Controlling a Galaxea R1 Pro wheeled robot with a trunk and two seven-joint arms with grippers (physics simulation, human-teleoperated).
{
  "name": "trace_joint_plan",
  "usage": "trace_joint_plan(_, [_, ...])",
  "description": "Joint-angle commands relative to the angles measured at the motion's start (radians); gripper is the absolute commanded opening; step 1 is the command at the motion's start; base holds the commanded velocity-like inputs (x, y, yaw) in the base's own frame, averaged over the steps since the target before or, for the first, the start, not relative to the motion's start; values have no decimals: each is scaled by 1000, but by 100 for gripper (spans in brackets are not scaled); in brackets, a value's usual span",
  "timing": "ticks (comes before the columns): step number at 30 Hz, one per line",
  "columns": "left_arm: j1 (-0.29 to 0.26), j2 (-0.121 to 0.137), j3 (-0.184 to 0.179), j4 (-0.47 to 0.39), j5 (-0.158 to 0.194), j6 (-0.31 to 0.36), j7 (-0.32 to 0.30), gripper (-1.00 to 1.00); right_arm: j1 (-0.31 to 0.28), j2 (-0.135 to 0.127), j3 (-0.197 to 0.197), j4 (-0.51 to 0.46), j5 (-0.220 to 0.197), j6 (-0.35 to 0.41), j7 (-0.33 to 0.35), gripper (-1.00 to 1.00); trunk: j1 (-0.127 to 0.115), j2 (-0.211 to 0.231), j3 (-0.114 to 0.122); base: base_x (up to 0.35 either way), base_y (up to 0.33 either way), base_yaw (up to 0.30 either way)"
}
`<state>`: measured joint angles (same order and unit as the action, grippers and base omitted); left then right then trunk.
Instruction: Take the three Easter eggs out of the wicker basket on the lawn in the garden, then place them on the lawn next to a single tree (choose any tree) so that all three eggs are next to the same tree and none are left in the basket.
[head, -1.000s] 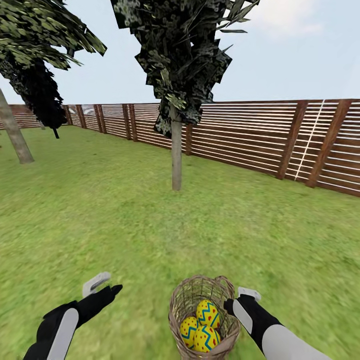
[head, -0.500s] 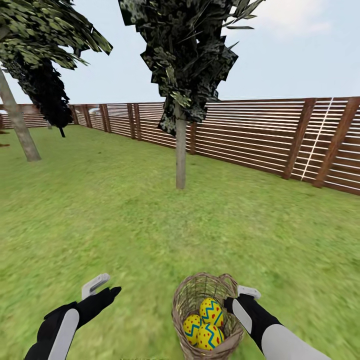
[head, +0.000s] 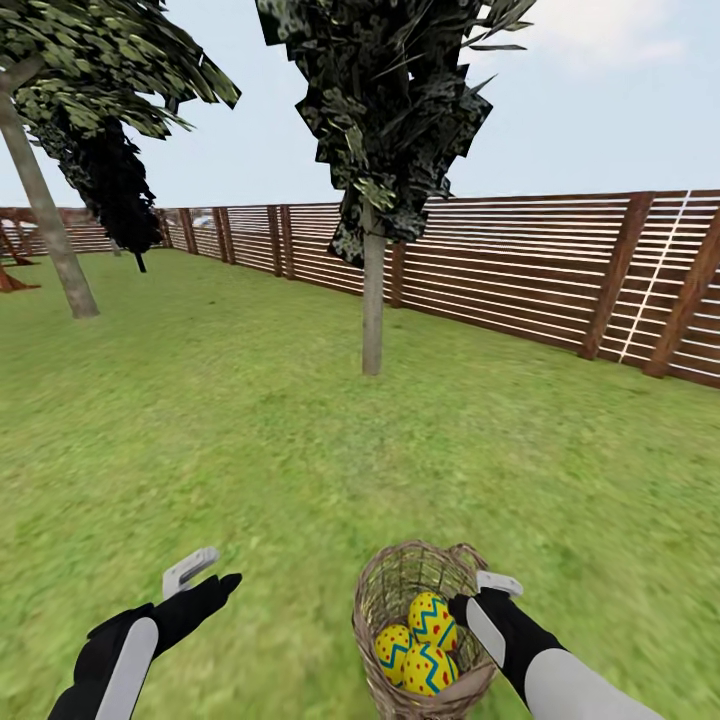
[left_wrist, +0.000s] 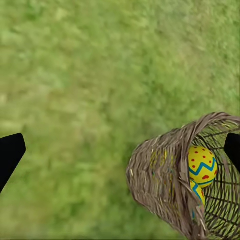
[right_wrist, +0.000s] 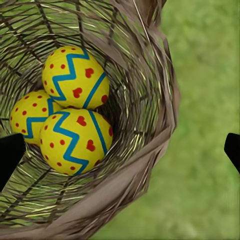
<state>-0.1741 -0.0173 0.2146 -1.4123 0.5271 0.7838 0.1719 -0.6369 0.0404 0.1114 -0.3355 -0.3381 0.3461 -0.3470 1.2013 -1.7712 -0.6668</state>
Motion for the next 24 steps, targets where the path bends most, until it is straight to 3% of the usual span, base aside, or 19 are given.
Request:
trace_joint_plan(1, [-1, -1, 2, -1, 11, 5, 8, 100, 0, -1, 8, -2, -8, 5, -7, 100, 4, -8, -4, 0, 0, 1])
trace_joint_plan(18, [-1, -1, 2, -3, 11, 5, 8, 100, -1, -5, 7, -3, -6, 5, -7, 100, 69, -127, -58, 0, 0, 0])
trace_joint_plan(24, [0, -1, 2, -4, 14, 7, 5, 100, -1, -10, 7, -3, -6, 5, -7, 100, 69, -127, -58, 0, 0, 0])
